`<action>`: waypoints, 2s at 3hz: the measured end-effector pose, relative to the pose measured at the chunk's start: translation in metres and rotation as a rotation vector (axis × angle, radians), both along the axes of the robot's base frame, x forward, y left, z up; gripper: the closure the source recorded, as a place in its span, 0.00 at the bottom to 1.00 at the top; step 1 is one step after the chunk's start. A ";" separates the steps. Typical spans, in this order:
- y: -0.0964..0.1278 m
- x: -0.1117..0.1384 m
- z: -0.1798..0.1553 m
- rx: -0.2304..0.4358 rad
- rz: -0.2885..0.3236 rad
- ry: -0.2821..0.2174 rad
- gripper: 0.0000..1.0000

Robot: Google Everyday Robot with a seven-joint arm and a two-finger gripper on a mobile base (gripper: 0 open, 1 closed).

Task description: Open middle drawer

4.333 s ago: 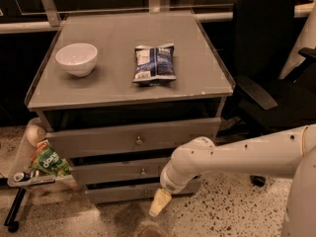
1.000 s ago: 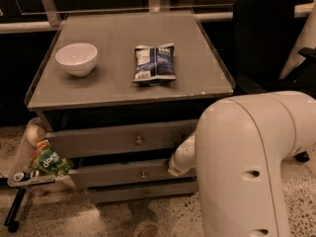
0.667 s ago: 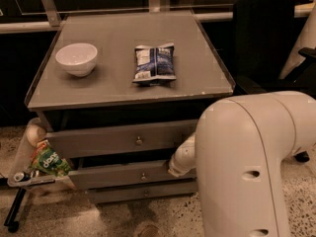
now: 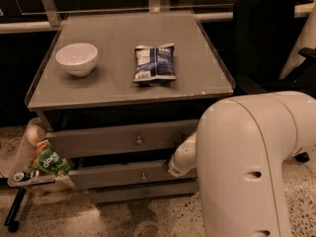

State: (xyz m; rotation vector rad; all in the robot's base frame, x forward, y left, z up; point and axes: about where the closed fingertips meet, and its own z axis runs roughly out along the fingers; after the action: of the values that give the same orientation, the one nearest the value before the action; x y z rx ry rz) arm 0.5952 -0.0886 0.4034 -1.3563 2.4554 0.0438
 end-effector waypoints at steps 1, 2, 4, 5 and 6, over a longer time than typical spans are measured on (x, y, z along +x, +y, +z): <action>-0.001 -0.016 -0.001 0.015 -0.019 0.032 1.00; -0.001 -0.016 0.003 0.015 -0.020 0.032 1.00; -0.006 -0.044 0.005 0.033 -0.063 0.080 1.00; -0.006 -0.044 0.005 0.033 -0.063 0.080 1.00; -0.011 -0.055 0.005 0.022 -0.077 0.098 1.00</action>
Offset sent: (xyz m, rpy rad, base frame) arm -0.1315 -0.0312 0.0158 0.0849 0.2017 -0.2092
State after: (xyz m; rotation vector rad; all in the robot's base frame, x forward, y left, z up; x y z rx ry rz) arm 0.5406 -0.0999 0.4086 -1.2775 2.5785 0.1210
